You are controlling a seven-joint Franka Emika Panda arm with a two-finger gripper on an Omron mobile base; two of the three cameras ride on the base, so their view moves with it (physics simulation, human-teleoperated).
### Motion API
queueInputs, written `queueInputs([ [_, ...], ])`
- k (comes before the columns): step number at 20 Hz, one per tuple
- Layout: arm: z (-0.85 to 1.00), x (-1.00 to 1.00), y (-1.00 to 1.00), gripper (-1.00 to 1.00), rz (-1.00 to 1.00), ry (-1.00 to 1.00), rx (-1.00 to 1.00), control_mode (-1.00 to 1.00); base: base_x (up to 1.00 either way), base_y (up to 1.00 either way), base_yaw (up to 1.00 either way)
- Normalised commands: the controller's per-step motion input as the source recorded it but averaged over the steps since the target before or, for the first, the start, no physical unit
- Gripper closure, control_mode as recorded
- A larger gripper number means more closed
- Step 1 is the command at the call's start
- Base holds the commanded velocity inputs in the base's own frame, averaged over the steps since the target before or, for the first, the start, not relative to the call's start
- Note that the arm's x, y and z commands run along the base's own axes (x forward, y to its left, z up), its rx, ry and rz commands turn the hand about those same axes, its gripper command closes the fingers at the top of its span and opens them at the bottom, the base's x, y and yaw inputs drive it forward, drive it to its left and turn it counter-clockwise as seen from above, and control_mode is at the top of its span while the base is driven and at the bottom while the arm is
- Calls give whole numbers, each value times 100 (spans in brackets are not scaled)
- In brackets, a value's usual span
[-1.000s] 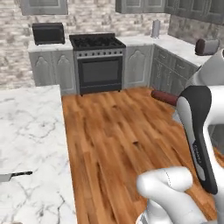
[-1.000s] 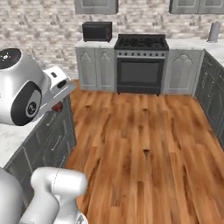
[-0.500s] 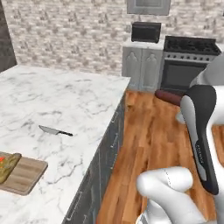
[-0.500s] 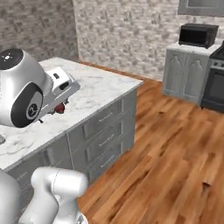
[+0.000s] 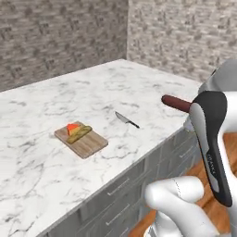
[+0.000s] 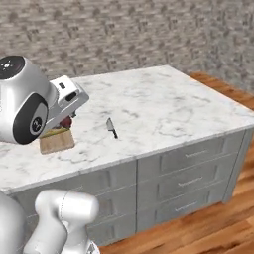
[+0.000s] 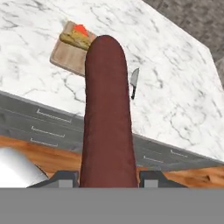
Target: Retrieve the sausage and cheese from the fridge and place them on the cutting board on the counter.
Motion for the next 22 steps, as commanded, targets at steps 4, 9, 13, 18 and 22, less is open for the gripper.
queueInputs([
  [4,0,0,0,100,0,0,0,100,-16,-5,66],
  [9,0,0,0,100,0,0,0,100,-1,-16,68],
  [13,0,0,0,100,0,0,0,100,3,-32,53],
  [18,0,0,0,100,0,0,0,100,45,-67,20],
  [22,0,0,0,100,0,0,0,100,80,-28,6],
])
